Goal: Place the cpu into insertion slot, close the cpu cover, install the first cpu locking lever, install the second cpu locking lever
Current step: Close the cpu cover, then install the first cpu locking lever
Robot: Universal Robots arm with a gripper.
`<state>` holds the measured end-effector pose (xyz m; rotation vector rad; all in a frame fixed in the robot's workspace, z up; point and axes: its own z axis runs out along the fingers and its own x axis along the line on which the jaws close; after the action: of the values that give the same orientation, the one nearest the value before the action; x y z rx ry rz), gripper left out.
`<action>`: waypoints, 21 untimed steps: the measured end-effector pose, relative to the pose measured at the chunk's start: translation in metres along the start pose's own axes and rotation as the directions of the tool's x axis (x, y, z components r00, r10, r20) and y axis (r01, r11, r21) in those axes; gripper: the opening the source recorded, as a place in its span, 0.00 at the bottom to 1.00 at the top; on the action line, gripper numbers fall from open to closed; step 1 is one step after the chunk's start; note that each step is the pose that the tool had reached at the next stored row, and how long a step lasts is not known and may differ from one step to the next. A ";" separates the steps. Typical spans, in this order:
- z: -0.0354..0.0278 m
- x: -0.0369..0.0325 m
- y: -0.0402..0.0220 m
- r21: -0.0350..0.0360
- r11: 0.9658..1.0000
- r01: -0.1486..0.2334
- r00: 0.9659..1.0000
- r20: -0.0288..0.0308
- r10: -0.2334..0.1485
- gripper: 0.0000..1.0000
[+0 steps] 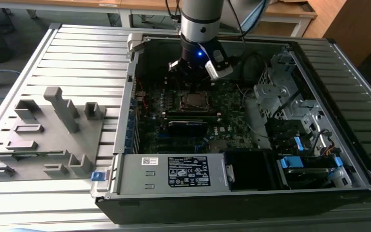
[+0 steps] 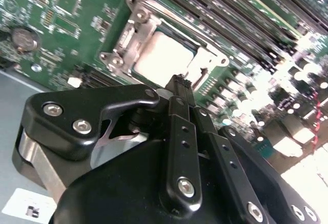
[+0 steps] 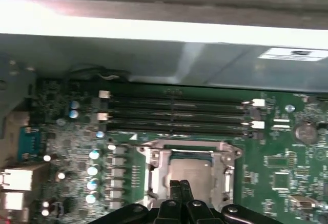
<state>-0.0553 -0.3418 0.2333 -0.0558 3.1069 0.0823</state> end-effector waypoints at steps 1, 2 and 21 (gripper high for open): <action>0.0001 -0.0027 -0.0001 0.000 1.000 0.000 1.000 0.000 0.000 0.11; 0.0002 -0.0045 -0.0002 0.000 1.000 0.000 1.000 0.000 0.000 0.11; 0.0004 -0.0119 -0.0040 0.000 1.000 0.000 1.000 0.000 0.000 0.11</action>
<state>-0.0433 -0.3454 0.2331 -0.0563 3.1069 0.0823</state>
